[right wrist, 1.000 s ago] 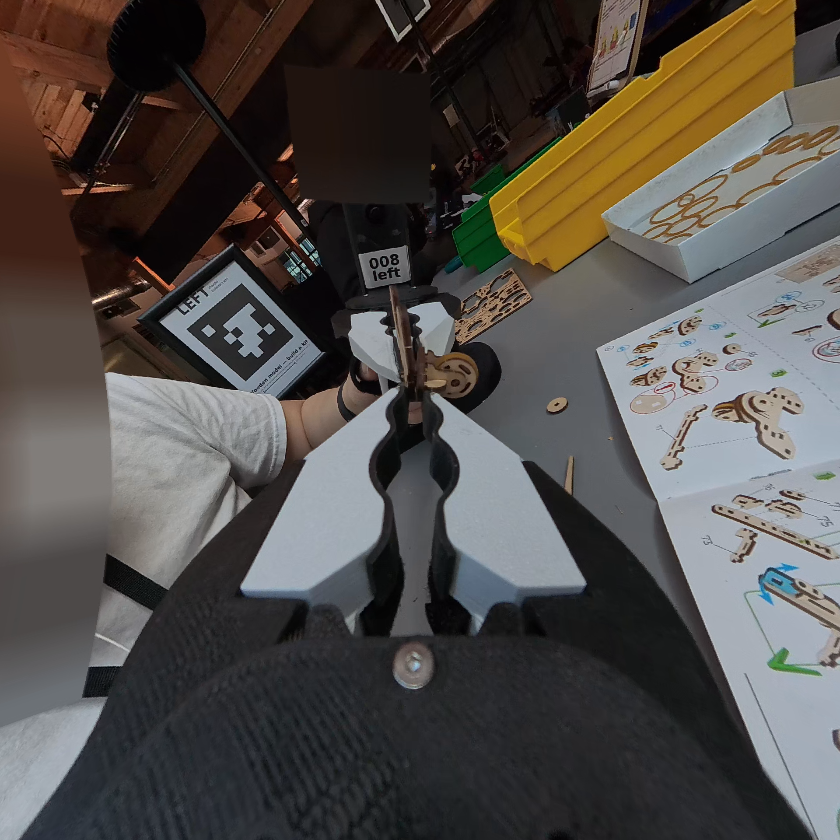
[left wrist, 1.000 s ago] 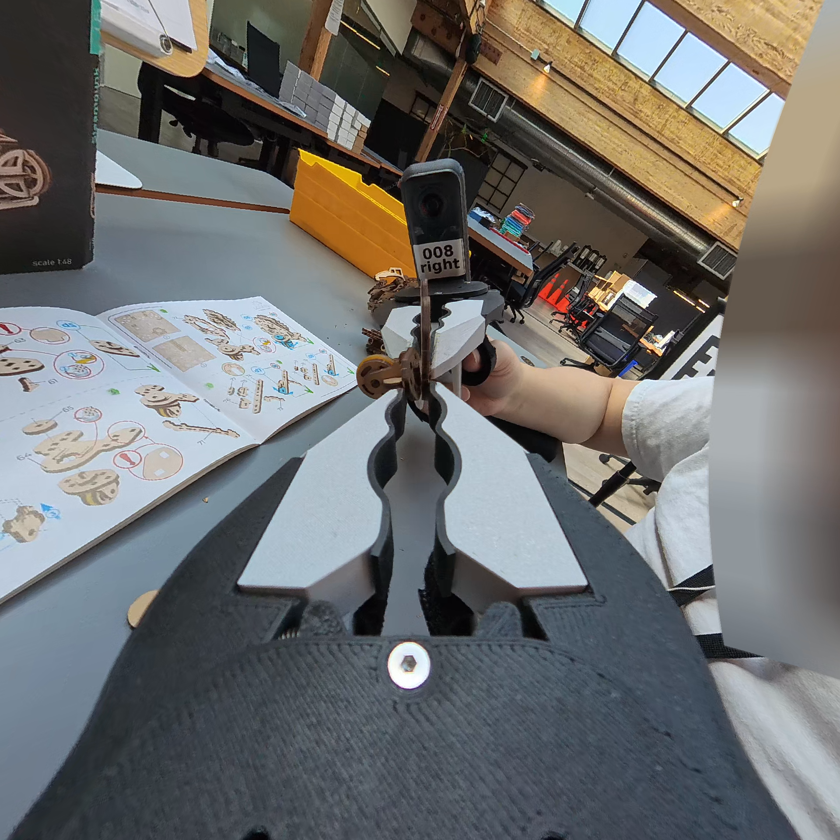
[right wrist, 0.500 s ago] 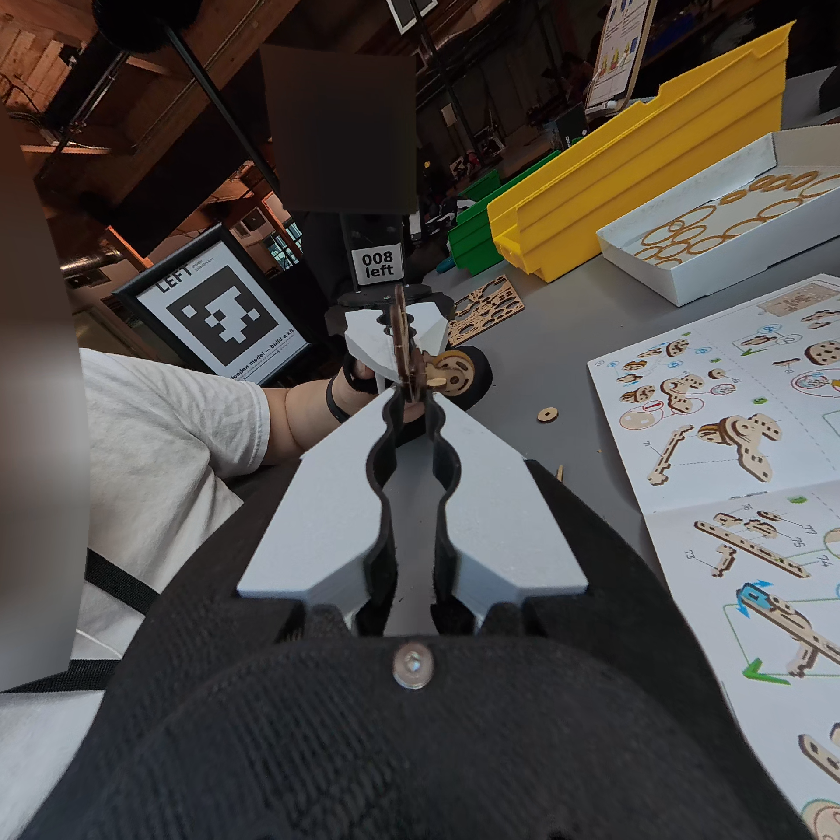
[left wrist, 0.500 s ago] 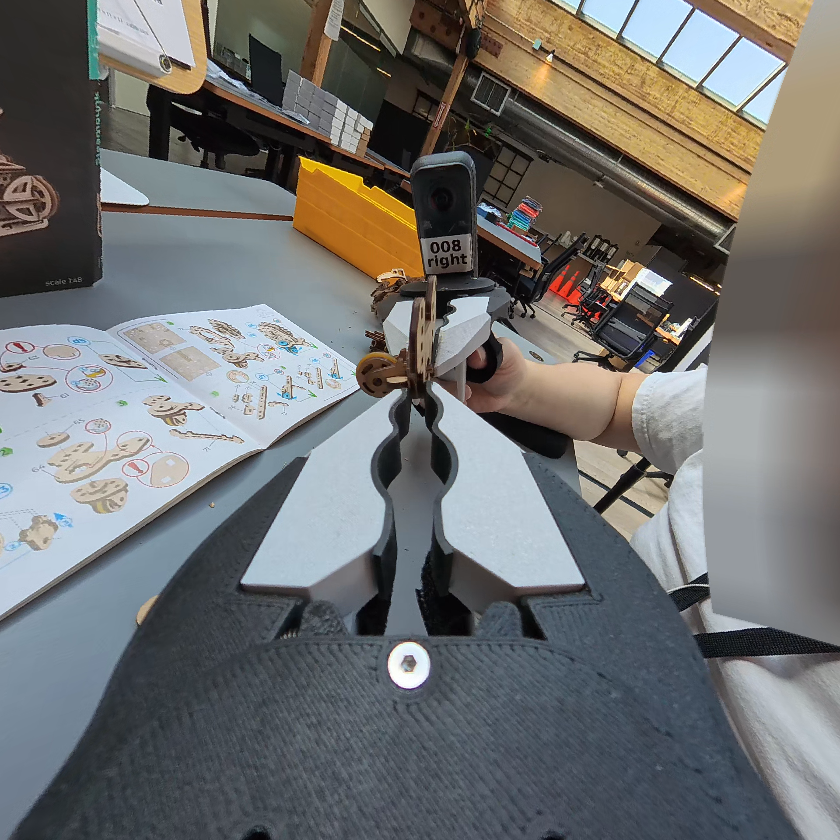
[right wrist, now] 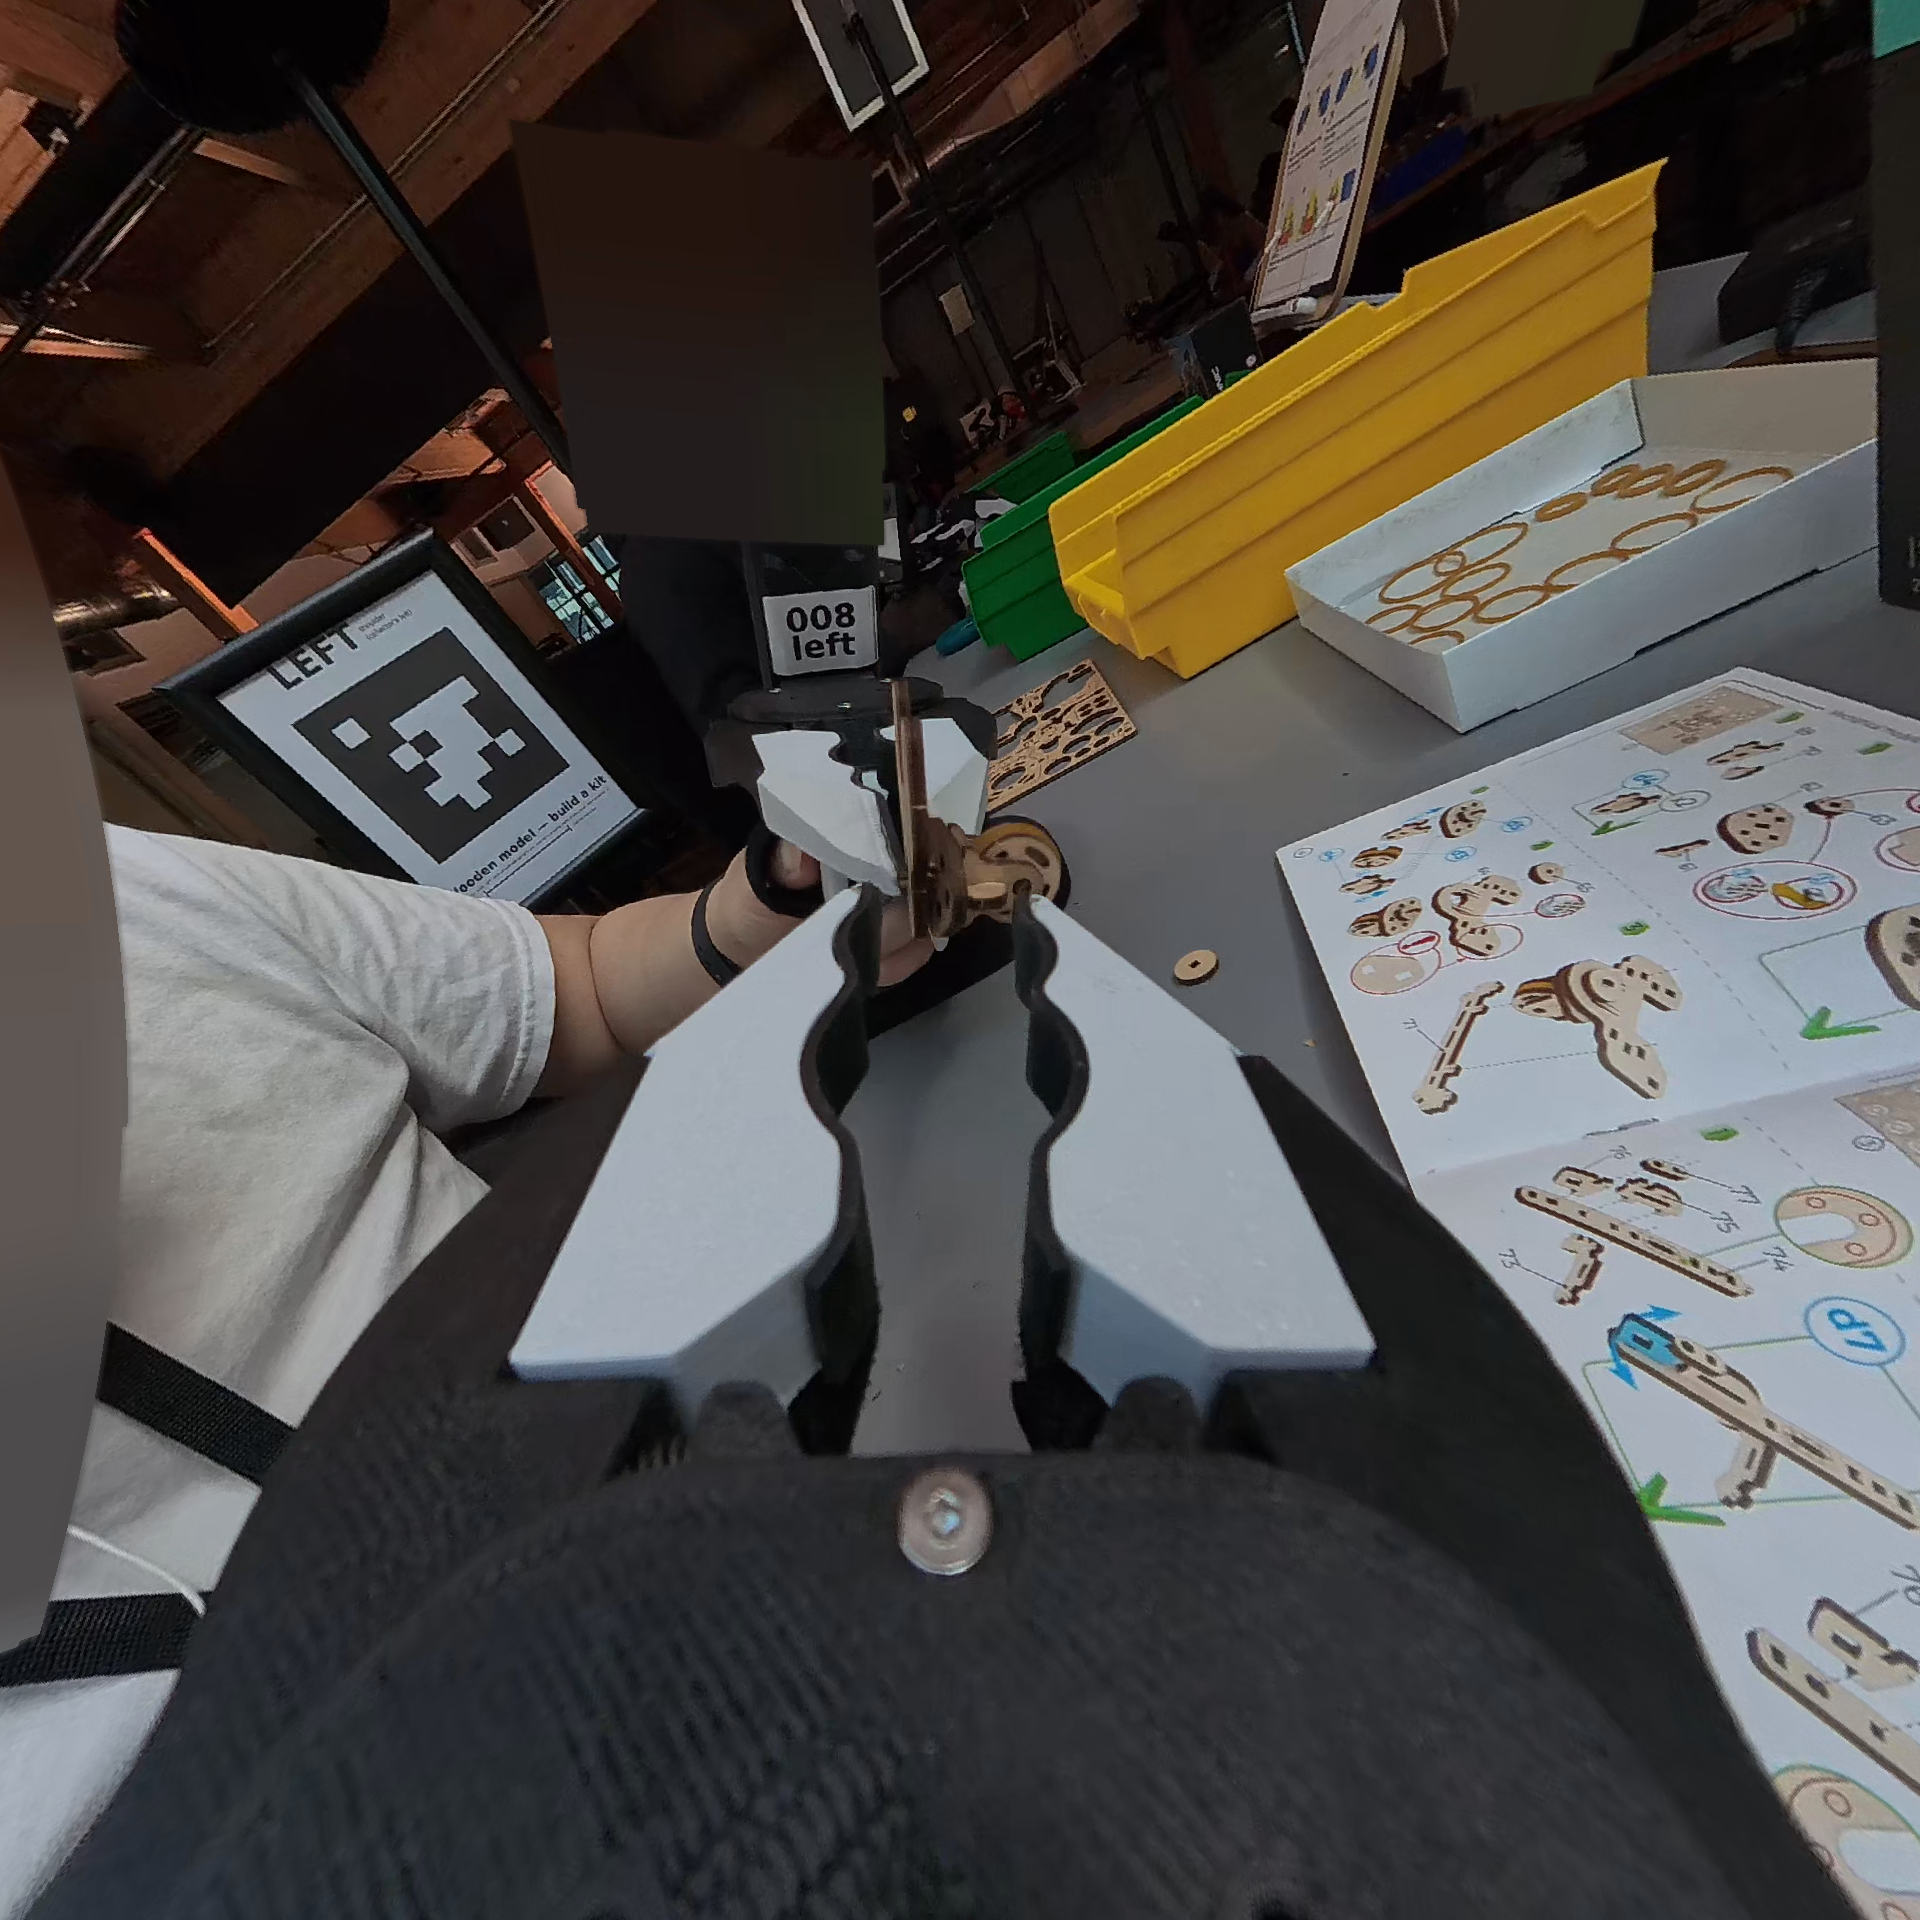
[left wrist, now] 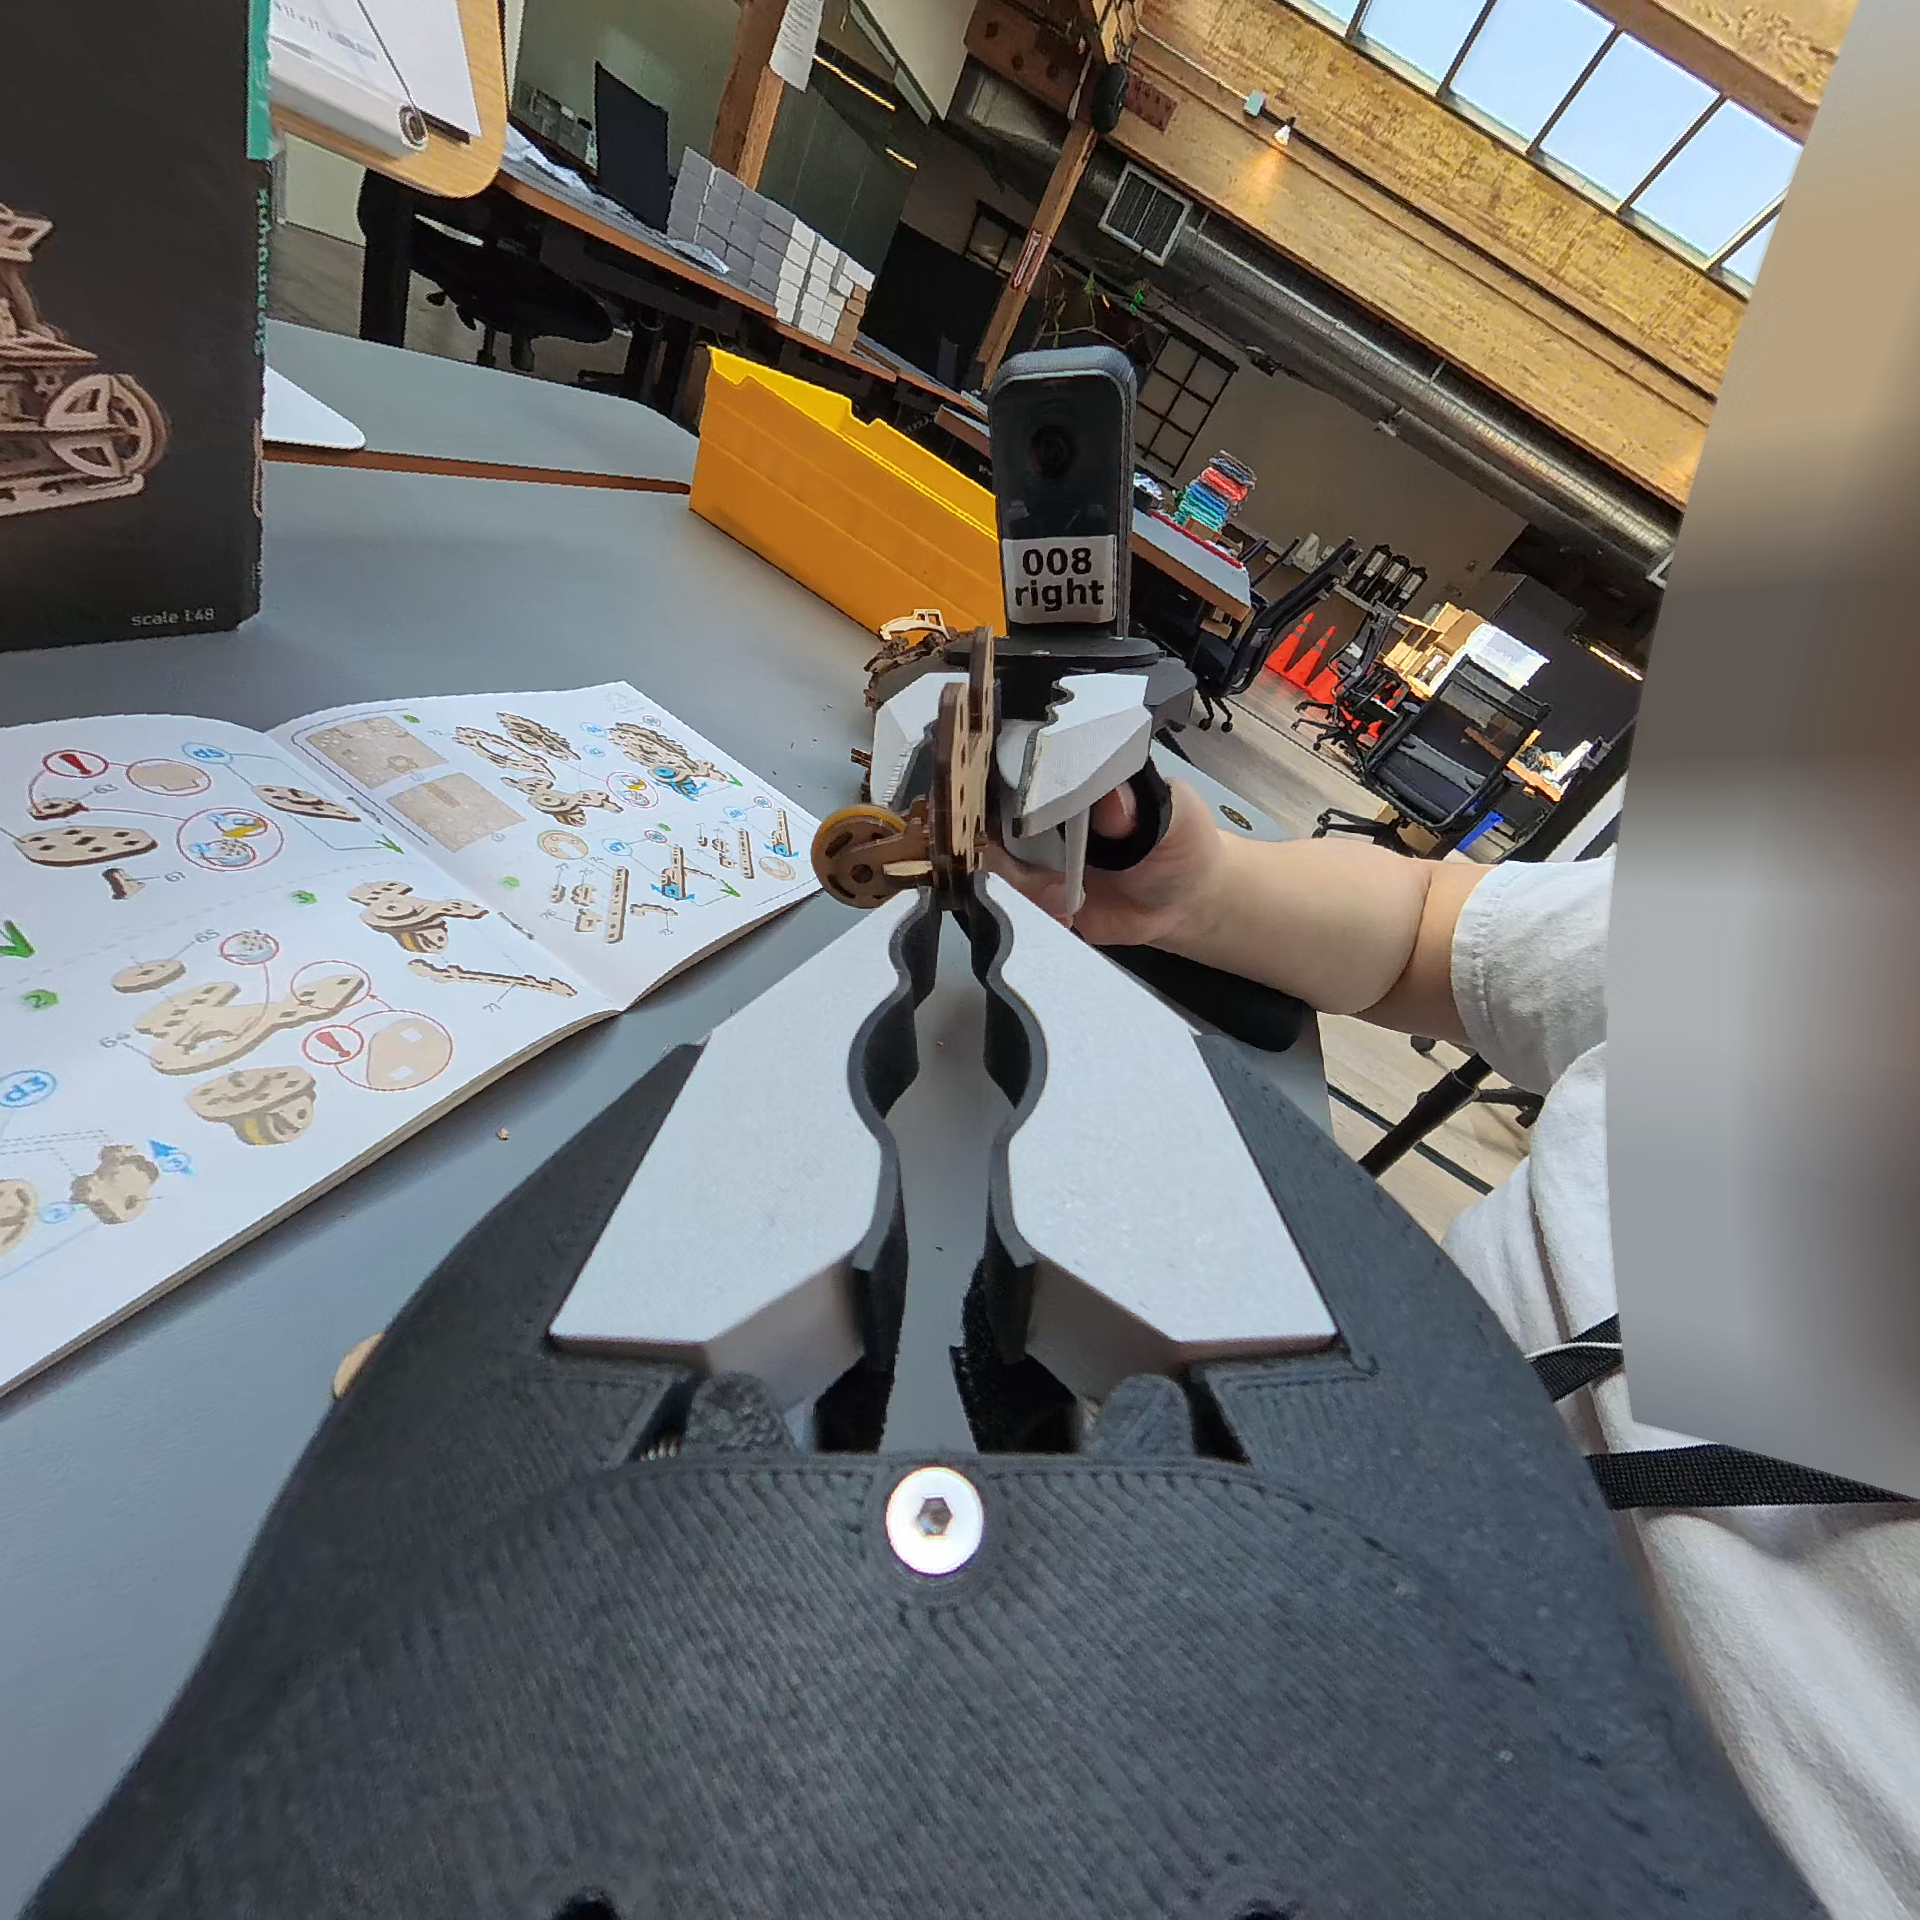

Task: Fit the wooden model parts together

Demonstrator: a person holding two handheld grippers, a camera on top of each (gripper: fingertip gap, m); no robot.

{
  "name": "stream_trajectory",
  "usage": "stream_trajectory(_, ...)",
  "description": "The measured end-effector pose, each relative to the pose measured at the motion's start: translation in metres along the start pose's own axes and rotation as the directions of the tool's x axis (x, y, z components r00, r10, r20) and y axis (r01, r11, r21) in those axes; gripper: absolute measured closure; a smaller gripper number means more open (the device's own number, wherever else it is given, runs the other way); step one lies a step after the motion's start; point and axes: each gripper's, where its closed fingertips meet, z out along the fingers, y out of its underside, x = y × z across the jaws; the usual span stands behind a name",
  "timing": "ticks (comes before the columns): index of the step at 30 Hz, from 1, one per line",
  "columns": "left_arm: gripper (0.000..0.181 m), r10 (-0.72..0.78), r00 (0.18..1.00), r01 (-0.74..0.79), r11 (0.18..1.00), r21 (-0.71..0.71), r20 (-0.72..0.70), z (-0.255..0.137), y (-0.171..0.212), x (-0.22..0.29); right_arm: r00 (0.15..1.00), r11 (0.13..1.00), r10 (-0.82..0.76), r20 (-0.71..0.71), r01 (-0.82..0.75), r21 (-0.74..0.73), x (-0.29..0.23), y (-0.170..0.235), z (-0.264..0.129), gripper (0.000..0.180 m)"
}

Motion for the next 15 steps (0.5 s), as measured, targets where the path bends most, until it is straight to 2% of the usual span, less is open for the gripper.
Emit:
stream_trajectory(4, 0.177, 0.011, 1.0, -0.012, 1.0, -0.023, -0.005, 0.0028, 0.0041, 0.0023, 1.0, 1.0, -0.026, -0.018, 0.025, -0.008, 0.0006, 0.0015, 0.0016, 0.163)
stream_trajectory(15, 0.177, 0.009, 1.0, -0.009, 0.999, -0.043, -0.002, 0.0024, 0.0073, 0.0012, 1.0, 0.999, 0.011, -0.02, -0.012, -0.038, 0.0011, 0.0061, 0.002, 0.164)
